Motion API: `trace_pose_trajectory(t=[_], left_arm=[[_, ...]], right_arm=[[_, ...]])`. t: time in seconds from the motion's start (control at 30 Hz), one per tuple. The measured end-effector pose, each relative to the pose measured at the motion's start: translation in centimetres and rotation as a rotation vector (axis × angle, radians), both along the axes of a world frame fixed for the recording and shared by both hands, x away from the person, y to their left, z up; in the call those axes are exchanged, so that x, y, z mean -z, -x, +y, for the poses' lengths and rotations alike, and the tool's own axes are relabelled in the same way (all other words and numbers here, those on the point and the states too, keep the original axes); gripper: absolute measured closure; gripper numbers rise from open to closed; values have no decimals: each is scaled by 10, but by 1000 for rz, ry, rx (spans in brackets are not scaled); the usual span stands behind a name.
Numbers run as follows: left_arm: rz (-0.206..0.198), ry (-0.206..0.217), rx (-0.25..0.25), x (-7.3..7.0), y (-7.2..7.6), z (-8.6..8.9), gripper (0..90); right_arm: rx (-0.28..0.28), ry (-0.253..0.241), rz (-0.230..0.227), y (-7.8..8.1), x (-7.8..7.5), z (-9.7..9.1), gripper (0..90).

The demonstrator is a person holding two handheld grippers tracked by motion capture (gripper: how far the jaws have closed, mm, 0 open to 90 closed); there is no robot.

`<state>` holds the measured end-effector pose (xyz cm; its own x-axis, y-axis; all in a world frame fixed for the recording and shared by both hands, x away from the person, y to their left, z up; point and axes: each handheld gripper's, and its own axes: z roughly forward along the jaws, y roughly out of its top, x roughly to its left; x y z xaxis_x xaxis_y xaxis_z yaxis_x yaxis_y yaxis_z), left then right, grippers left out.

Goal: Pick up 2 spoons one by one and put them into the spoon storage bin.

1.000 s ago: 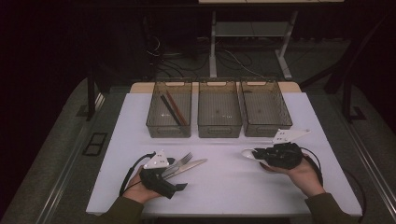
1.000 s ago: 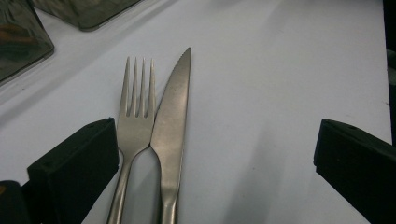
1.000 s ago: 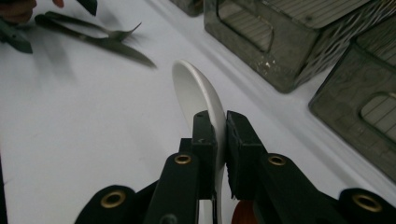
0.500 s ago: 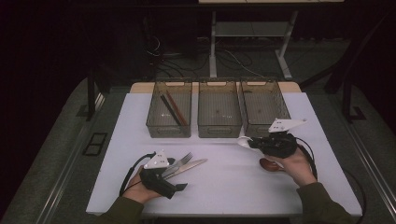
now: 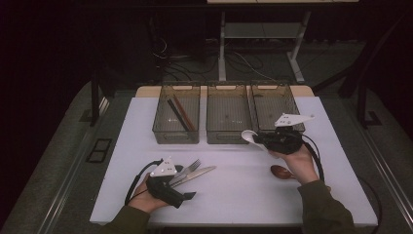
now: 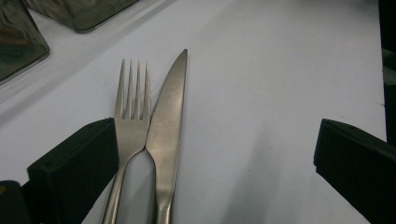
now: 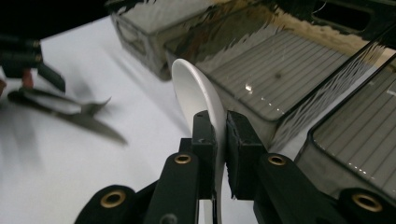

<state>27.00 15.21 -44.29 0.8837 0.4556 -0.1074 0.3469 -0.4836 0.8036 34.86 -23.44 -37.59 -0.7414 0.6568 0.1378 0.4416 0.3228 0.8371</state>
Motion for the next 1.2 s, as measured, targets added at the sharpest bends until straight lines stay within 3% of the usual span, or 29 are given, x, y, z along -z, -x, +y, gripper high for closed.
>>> trace_pose_trajectory(t=[0.17,0.4,0.63,0.83,1.03,1.2], left_arm=[[2,4,-3,0,0,0,0],[4,16,-8,0,1,-1,0],[4,24,-13,0,0,1,0],[8,23,-21,0,0,1,0],[7,27,-17,0,0,0,0],[9,30,-16,0,0,1,0]], right_arm=[[29,1,4,-15,-8,8,827],[28,-5,6,-34,-17,25,826],[46,18,15,-52,-23,41,826],[70,-6,10,-67,-22,47,825],[102,31,28,-82,-20,53,825],[119,32,40,-93,-18,57,825]])
